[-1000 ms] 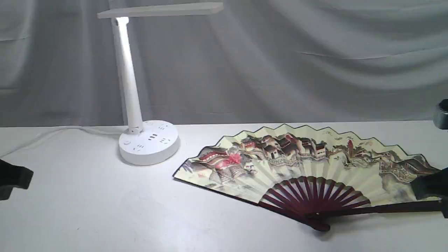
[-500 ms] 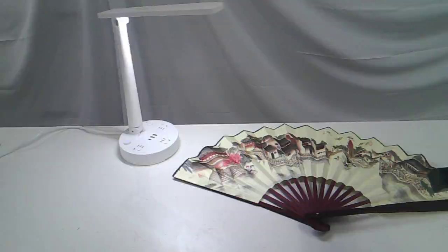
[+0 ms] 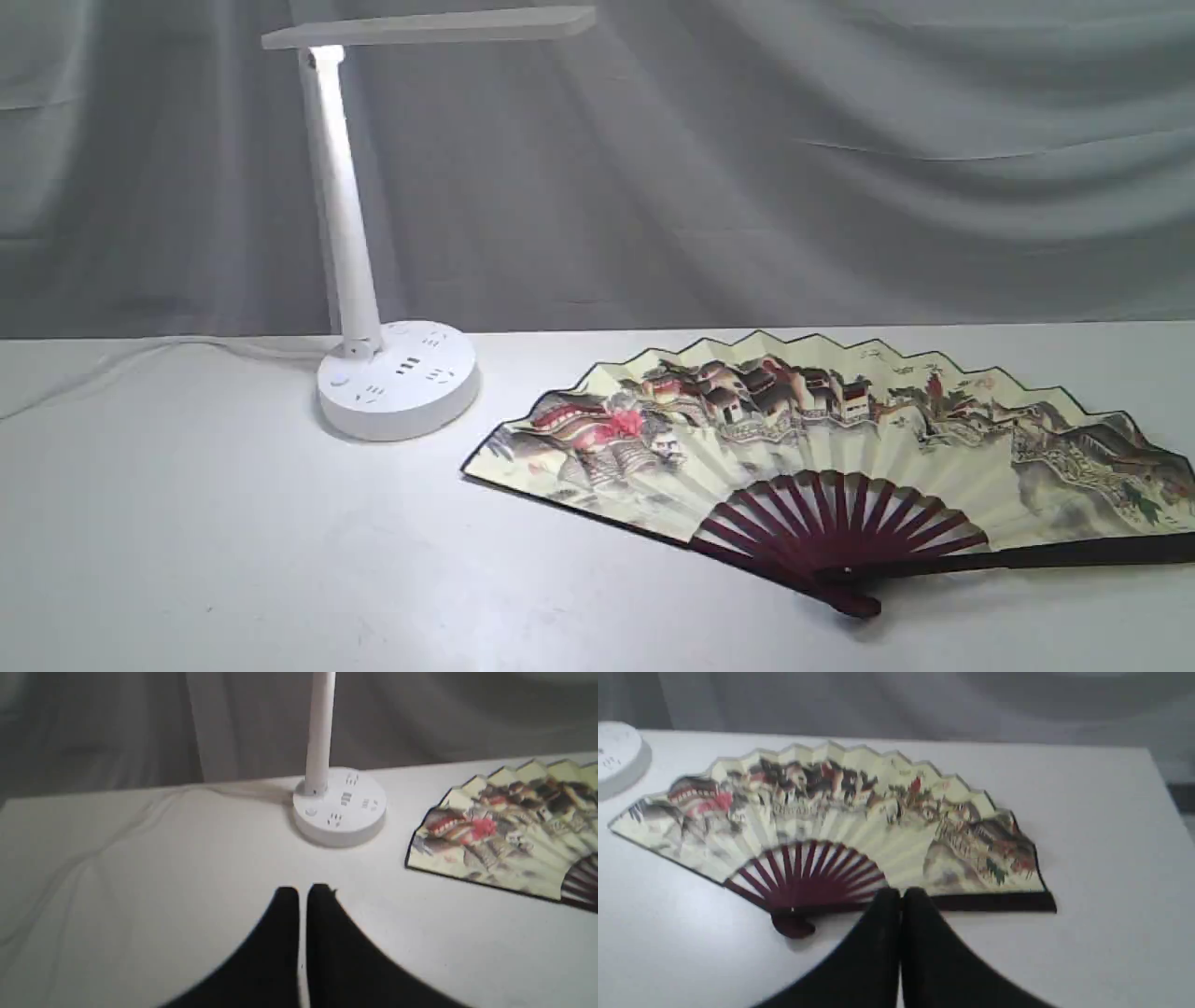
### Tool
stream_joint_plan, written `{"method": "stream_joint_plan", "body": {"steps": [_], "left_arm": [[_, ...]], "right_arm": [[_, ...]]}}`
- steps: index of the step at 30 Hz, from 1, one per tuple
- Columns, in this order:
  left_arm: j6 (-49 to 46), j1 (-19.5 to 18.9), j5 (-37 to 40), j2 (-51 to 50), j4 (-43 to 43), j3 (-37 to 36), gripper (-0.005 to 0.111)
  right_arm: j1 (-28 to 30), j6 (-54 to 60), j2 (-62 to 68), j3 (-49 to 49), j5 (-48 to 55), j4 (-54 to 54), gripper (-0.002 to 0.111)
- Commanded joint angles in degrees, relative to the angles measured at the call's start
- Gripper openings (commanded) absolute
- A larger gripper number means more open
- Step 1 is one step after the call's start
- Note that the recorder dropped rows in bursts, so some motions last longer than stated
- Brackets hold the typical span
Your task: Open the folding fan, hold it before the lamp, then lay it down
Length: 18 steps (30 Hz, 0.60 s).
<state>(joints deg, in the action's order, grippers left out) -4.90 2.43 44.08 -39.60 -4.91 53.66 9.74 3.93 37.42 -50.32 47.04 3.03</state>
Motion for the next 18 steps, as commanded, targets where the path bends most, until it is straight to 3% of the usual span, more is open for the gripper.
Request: {"method": "stream_joint_plan", "body": {"steps": [1, 10, 18], "left_arm": [[0.32, -0.13, -0.45, 6.51, -0.55, -0.01, 0.000], [0.53, -0.13, 1.88, 20.27, -0.62, -0.01, 0.000], [0.59, -0.13, 5.03, 29.89, -0.62, -0.01, 0.000]], "right_arm": [[0.06, -0.10, -8.20, 0.22, 0.81, -0.48, 0.000], [0.06, -0.10, -26.96, 0.22, 1.83, 0.17, 0.000], [0.06, -0.10, -37.42, 0.22, 9.05, 0.17, 0.000]]}}
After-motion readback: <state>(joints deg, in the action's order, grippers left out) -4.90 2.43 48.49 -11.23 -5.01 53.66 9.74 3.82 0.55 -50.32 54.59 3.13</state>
